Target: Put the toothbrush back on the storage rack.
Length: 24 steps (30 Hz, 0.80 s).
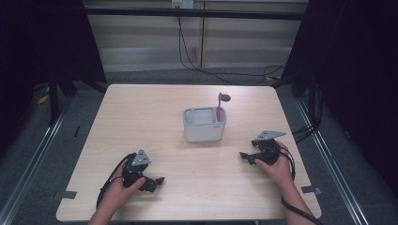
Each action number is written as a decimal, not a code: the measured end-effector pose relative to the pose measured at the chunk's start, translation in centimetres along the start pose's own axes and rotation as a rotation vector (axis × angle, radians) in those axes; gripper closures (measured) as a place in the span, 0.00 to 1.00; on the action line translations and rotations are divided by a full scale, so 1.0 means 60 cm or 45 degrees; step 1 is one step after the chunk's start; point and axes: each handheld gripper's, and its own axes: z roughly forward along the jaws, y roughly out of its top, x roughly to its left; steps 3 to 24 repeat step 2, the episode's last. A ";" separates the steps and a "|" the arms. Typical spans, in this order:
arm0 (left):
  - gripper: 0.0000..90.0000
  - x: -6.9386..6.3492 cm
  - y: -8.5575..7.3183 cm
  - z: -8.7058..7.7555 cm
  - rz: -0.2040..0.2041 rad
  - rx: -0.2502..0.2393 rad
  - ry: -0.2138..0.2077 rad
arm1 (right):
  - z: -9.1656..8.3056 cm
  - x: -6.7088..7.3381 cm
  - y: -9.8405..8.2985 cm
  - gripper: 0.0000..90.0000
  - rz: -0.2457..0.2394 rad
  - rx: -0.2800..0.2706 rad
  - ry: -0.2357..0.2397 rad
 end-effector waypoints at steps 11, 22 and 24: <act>0.00 0.000 0.000 0.000 0.001 0.000 0.000 | 0.000 -0.001 0.000 0.24 -0.001 -0.001 0.004; 0.00 0.000 0.000 0.000 0.001 0.000 0.000 | 0.000 -0.001 0.000 0.24 -0.001 -0.001 0.004; 0.00 0.000 0.000 0.000 0.001 0.000 0.000 | 0.000 -0.001 0.000 0.24 -0.001 -0.001 0.004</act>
